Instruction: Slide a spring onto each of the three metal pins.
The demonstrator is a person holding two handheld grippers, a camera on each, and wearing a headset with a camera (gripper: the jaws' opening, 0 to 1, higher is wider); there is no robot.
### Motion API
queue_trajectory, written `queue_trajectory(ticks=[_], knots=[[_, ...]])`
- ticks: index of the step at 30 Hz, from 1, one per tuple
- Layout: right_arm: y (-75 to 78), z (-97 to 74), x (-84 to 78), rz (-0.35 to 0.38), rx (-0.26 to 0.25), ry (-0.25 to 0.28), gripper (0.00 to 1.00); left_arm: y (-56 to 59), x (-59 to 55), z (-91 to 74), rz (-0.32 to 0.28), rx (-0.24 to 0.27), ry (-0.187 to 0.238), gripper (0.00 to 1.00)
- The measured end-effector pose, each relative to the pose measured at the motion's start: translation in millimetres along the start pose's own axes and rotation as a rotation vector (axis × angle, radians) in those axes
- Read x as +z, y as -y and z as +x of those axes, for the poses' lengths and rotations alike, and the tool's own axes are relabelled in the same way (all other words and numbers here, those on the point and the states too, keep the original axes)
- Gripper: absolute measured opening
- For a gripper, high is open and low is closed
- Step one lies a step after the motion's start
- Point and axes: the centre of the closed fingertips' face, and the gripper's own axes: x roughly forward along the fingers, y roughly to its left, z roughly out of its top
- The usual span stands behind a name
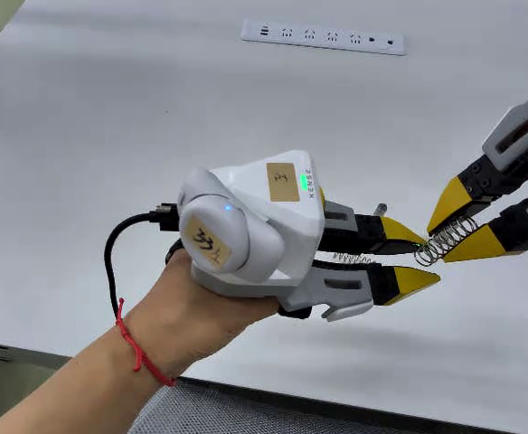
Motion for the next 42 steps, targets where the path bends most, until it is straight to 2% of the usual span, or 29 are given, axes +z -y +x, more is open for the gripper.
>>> queue_trajectory(ticks=[5,12,17,21,26,29,36,42], knots=[[7.2,-3.5,-2.8,0.007,-0.018,-0.006,0.12,-7.3,-5.4,-8.5,-0.01,0.031,-0.012,0.22],[20.5,-7.3,-11.2,0.035,-0.061,-0.023,0.12,-21.9,-16.7,-27.9,-0.022,0.104,-0.039,0.33],[31.3,-6.8,-19.5,0.061,-0.093,-0.044,0.12,-35.3,-29.4,-42.9,-0.005,0.171,-0.077,0.48],[40.4,-5.1,-25.1,0.08,-0.114,-0.062,0.12,-43.9,-41.3,-53.7,-0.007,0.205,-0.108,0.56],[54.3,0.6,-35.4,0.109,-0.135,-0.087,0.12,-53.7,-51.8,-63.6,-0.005,0.24,-0.12,0.72],[64.8,2.1,-40.2,0.126,-0.149,-0.098,0.12,-58.2,-57.0,-67.7,-0.005,0.25,-0.128,0.84],[83.1,15.0,-52.6,0.156,-0.157,-0.133,0.12,-64.4,-70.6,-73.6,-0.032,0.261,-0.139,0.98],[93.9,29.3,-64.7,0.18,-0.157,-0.166,0.12,-63.6,-79.2,-77.3,-0.05,0.257,-0.145,1.0]])
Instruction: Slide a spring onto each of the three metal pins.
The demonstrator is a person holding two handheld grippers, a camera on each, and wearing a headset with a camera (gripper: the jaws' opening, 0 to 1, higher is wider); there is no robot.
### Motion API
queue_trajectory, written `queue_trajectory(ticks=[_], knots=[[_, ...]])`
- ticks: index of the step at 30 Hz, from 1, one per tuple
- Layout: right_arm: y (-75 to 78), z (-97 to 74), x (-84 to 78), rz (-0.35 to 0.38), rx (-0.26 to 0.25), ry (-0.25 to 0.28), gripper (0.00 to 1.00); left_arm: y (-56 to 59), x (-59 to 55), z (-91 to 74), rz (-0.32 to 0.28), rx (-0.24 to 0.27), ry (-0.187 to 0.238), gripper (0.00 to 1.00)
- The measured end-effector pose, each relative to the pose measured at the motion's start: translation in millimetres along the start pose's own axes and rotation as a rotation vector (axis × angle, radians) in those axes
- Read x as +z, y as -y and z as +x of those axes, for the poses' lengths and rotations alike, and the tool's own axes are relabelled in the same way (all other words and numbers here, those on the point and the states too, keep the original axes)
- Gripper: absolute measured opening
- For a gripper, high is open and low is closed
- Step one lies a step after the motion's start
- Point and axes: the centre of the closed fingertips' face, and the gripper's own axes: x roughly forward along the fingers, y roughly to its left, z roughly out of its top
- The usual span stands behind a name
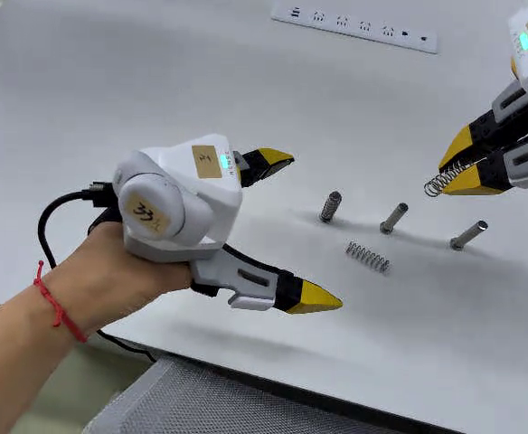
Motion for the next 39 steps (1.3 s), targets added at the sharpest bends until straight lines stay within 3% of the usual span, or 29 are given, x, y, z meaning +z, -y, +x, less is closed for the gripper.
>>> queue_trajectory(ticks=[14,39], knots=[[7.9,33.0,-9.7,0.029,0.025,-0.04,0.12,-2.3,-4.8,-2.5,-0.042,0.013,0.021,1.0],[6.3,49.8,-15.0,0.043,0.057,-0.062,0.12,-0.1,-3.4,0.3,-0.066,0.007,0.041,1.0]])
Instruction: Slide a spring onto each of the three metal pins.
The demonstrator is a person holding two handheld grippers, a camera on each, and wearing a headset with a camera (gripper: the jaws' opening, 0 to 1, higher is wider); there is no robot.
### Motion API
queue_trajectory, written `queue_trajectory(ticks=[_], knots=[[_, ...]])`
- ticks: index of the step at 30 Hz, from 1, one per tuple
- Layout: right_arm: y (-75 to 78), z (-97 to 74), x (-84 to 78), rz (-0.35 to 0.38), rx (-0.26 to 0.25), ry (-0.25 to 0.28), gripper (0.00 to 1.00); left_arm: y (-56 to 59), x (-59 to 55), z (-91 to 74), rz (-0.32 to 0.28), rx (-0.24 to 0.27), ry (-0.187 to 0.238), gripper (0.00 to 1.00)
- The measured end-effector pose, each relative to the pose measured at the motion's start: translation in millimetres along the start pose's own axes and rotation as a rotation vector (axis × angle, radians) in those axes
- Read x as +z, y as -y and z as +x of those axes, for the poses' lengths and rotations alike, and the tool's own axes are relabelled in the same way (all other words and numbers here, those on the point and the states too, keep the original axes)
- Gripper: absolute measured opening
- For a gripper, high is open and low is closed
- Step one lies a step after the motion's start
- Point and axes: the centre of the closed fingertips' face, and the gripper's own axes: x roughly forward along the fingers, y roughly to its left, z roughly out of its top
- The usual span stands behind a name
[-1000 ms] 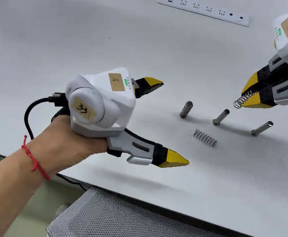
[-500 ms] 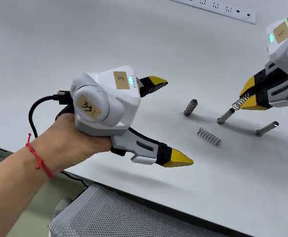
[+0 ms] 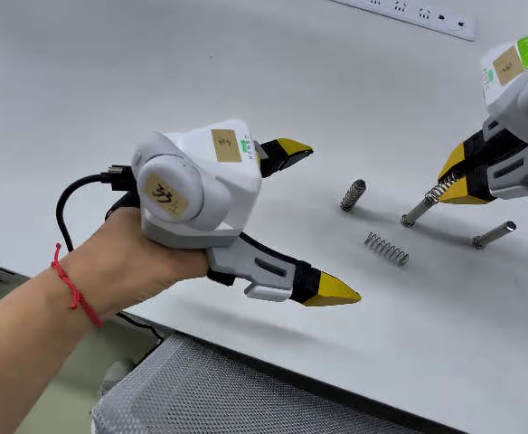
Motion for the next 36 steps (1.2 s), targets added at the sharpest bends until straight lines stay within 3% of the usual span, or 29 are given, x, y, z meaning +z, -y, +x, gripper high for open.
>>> queue_trajectory(ticks=[16,36], knots=[[3.3,10.8,-4.1,-0.005,0.008,-0.016,0.12,0.8,-1.3,2.7,-0.008,-0.011,0.004,1.0],[-3.3,29.4,-1.6,-0.001,0.013,-0.017,0.13,2.9,-3.0,3.5,-0.02,-0.014,0.003,1.0]])
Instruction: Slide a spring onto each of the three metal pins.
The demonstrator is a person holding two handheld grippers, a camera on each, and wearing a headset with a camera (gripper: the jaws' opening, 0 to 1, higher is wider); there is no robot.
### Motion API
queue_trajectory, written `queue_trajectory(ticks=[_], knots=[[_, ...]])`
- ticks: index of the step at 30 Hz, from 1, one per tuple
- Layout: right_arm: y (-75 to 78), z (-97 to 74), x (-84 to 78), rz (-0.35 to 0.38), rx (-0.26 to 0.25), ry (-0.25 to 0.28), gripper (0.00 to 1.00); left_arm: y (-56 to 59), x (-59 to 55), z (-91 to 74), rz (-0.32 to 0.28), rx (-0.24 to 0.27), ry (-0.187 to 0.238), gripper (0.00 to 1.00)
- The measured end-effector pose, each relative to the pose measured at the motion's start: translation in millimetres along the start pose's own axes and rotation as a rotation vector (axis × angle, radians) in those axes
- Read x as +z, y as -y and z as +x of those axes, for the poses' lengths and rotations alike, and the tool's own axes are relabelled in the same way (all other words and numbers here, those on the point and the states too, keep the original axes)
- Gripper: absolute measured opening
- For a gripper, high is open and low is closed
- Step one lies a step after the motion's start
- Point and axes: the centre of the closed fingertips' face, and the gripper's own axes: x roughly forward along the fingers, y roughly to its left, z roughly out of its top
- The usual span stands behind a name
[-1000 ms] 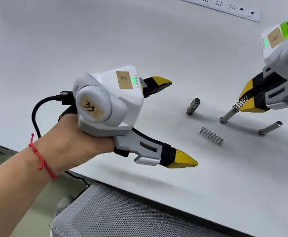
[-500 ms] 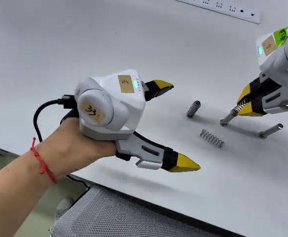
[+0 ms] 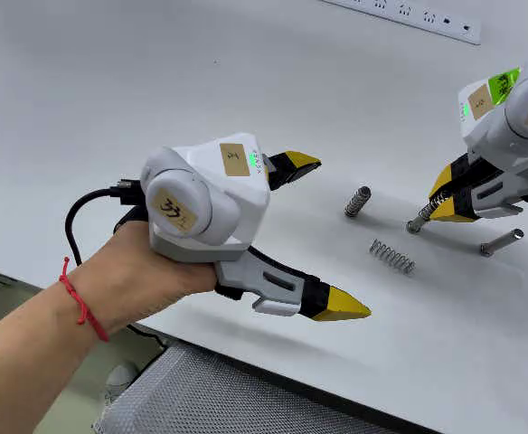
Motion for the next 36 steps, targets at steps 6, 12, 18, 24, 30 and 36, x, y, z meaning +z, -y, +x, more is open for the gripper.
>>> queue_trajectory(ticks=[6,12,18,24,30,36], knots=[[-0.9,9.0,-2.2,-0.005,-0.004,-0.001,0.13,0.2,-1.4,0.4,-0.005,0.002,0.001,1.0],[0.9,15.8,-4.0,-0.005,-0.011,0.002,0.13,0.6,-1.8,0.9,-0.008,0.003,0.0,1.0],[0.5,21.9,-6.7,-0.001,-0.014,-0.001,0.13,0.3,-1.3,0.3,-0.009,0.006,0.0,1.0],[-2.4,23.1,-5.7,0.005,-0.017,-0.001,0.13,-0.8,-3.0,-1.2,-0.012,0.009,-0.002,1.0],[-2.0,24.7,-5.4,0.008,-0.017,0.001,0.13,-1.4,-2.4,-1.8,-0.014,0.011,0.0,1.0],[-0.8,25.7,-5.4,0.006,-0.019,0.002,0.13,-2.3,-2.8,-2.9,-0.011,0.014,-0.003,1.0]])
